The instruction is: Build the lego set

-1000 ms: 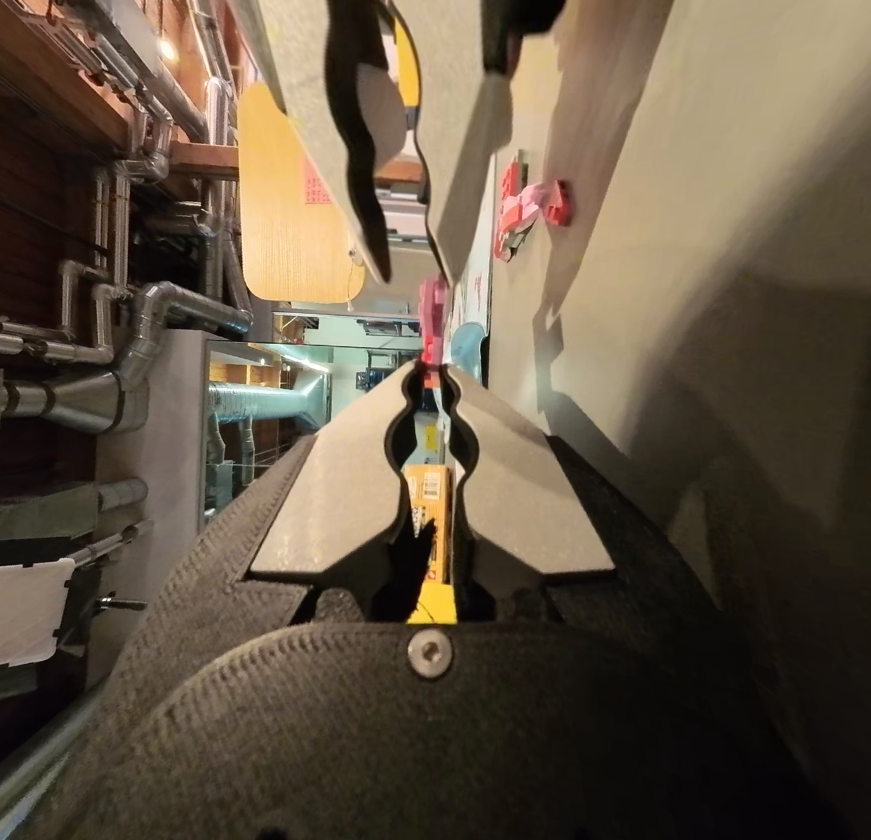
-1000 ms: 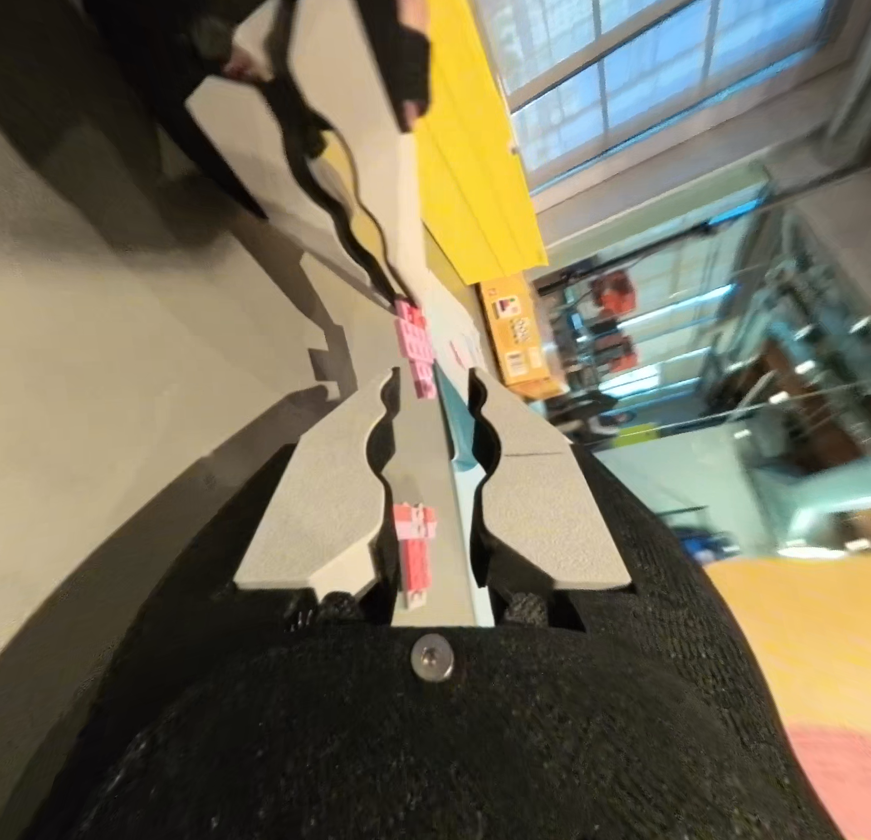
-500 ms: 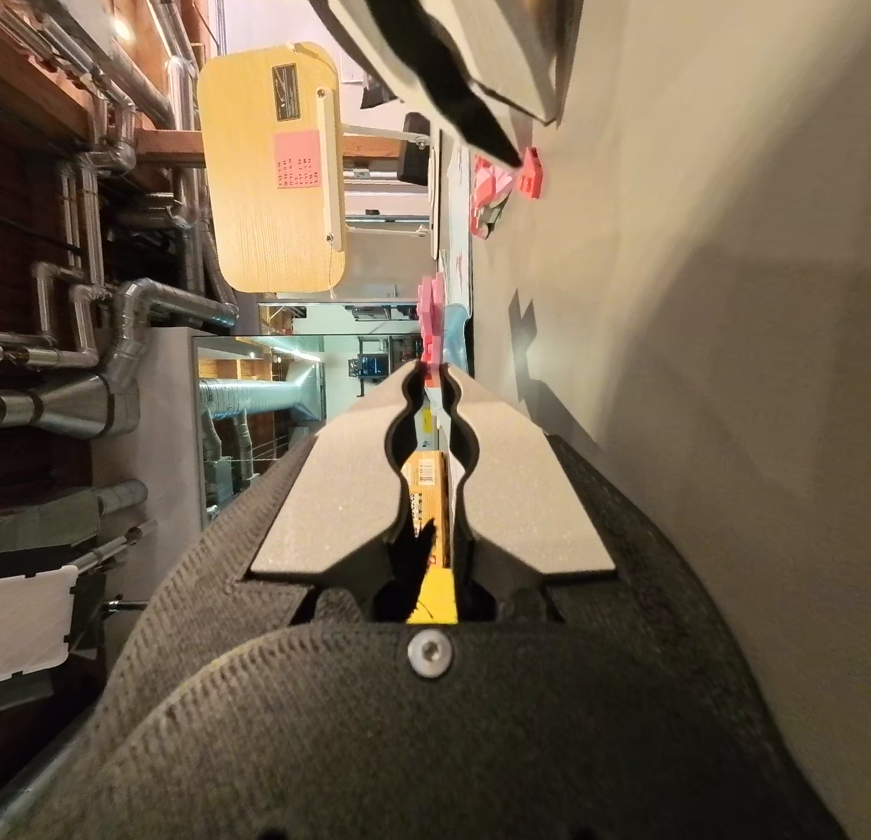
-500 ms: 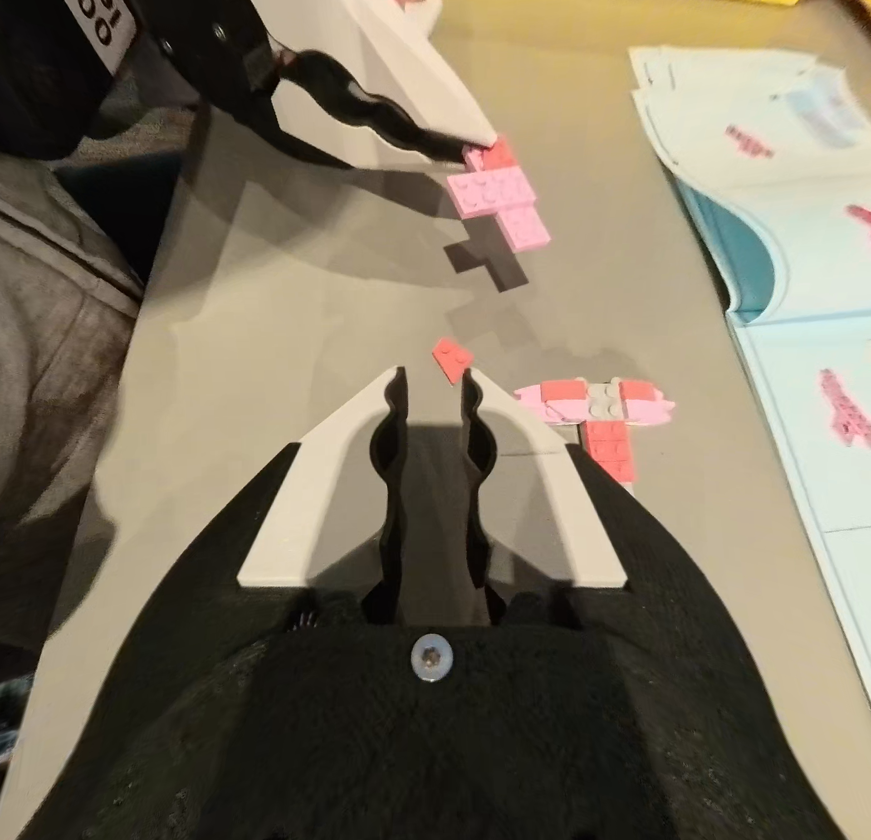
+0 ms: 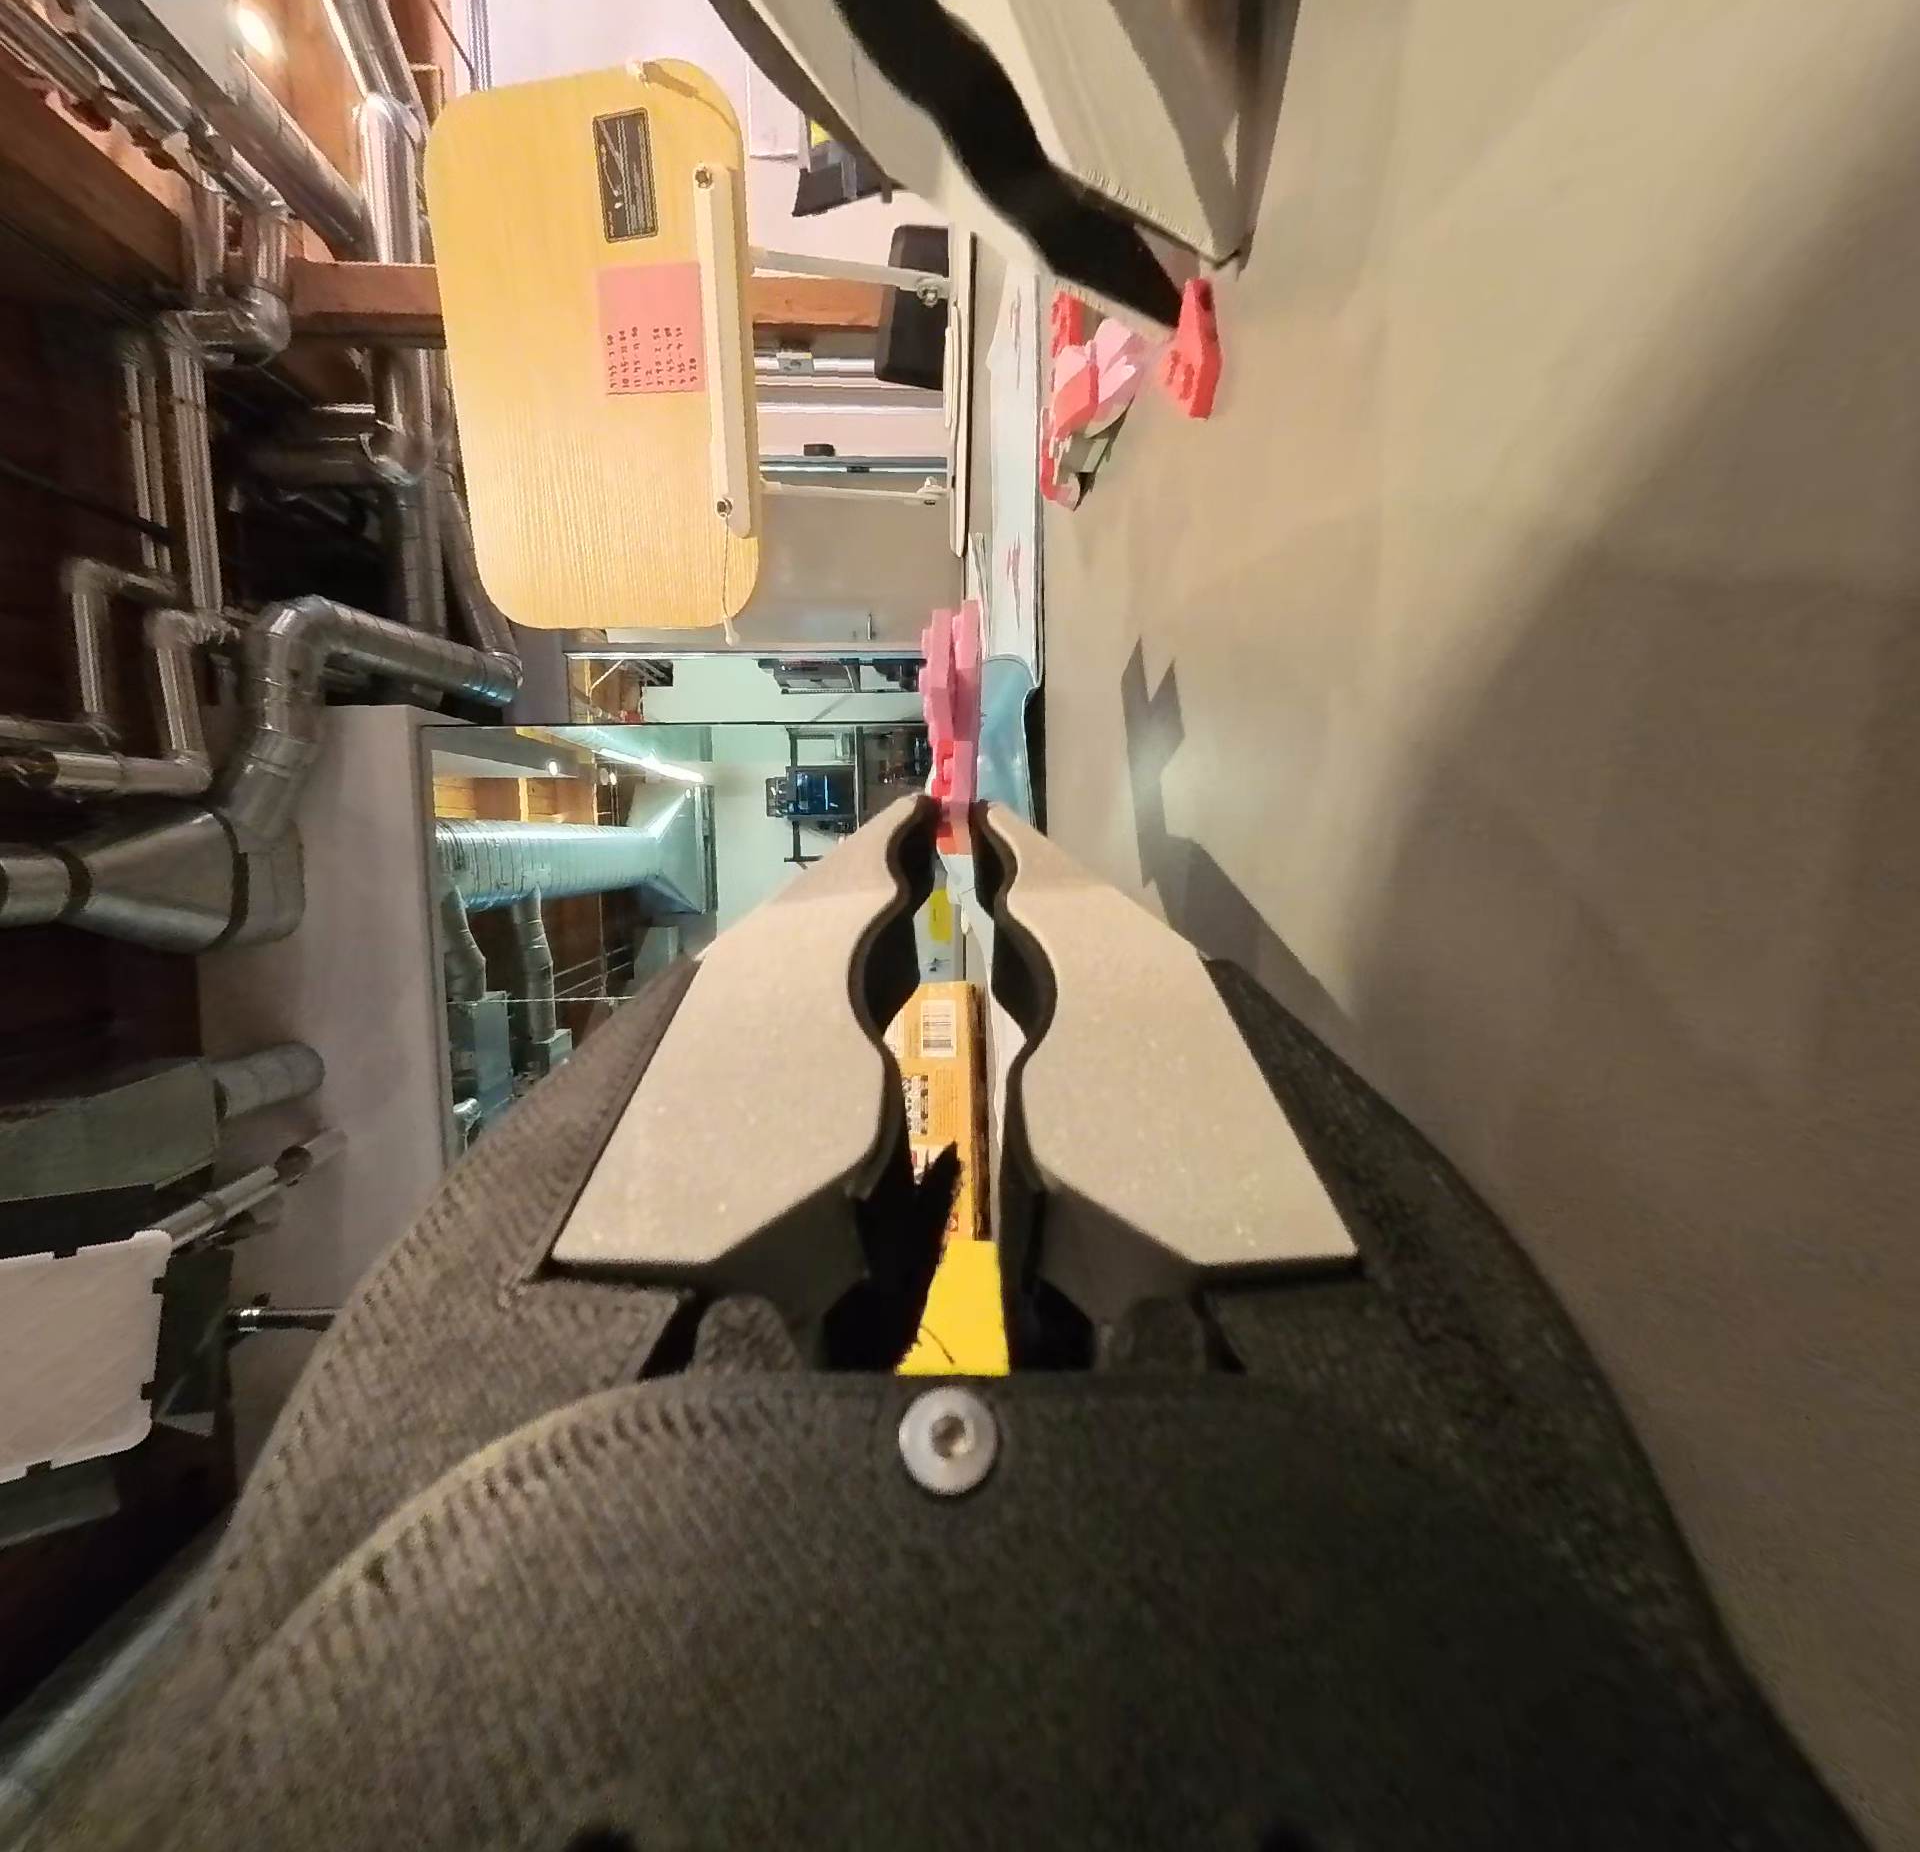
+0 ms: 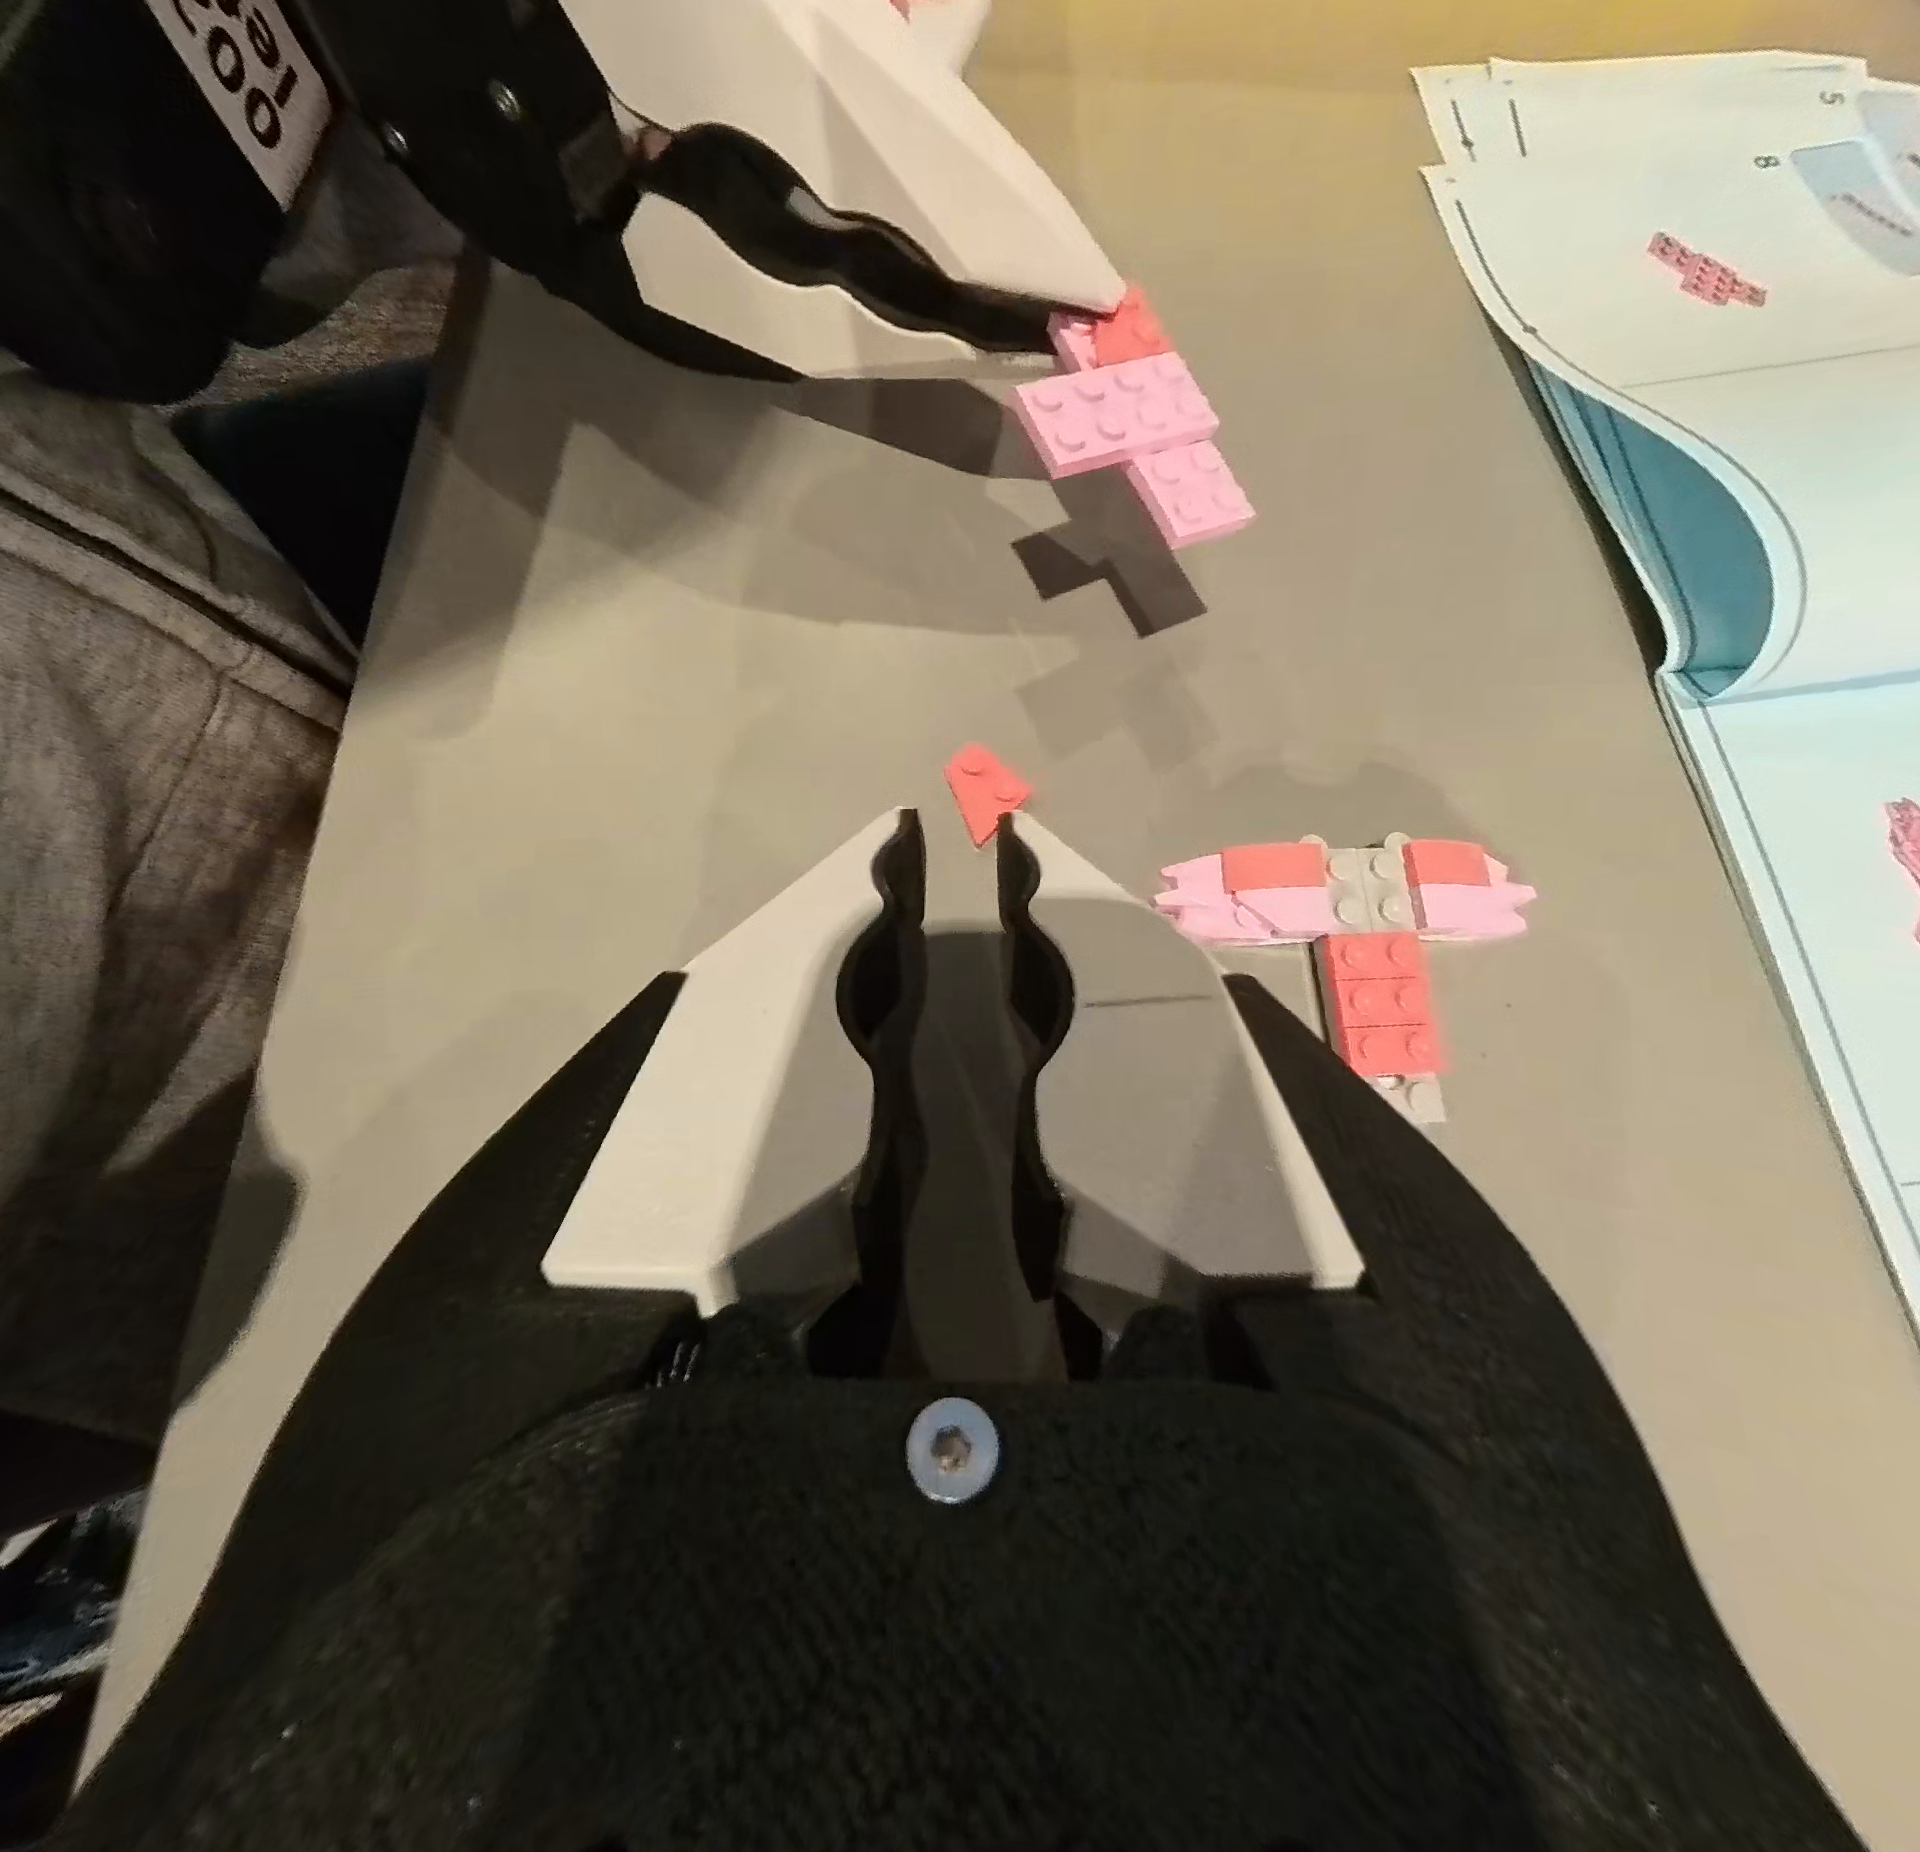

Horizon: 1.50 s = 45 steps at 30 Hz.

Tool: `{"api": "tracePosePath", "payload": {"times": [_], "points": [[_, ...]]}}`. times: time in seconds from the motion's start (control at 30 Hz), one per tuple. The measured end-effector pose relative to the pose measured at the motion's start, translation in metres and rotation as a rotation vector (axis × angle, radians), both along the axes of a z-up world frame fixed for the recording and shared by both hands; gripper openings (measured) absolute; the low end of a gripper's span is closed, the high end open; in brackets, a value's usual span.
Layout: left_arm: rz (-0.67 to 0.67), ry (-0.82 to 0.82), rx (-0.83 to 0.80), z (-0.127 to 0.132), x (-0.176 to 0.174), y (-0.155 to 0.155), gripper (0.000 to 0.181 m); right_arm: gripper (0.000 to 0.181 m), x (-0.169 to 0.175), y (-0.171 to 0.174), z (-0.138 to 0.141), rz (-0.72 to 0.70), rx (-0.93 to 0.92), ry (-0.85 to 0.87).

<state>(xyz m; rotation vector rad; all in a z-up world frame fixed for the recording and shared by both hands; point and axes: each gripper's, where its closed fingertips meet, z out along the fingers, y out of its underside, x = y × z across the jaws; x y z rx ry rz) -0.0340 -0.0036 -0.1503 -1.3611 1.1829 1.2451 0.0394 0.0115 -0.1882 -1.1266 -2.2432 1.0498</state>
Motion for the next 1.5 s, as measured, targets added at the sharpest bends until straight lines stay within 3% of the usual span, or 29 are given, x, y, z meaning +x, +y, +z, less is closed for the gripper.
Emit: {"api": "tracePosePath", "payload": {"times": [0.33, 1.5], "points": [[0.008, -0.008, -0.006, -0.001, -0.002, 0.0, 0.006, 0.029, -0.007, -0.005, 0.005, 0.008, -0.069, -0.01], [0.027, -0.019, -0.013, -0.002, -0.006, 0.0, 0.006, 0.02, -0.013, -0.006, 0.0, 0.008, -0.028, -0.015]]}}
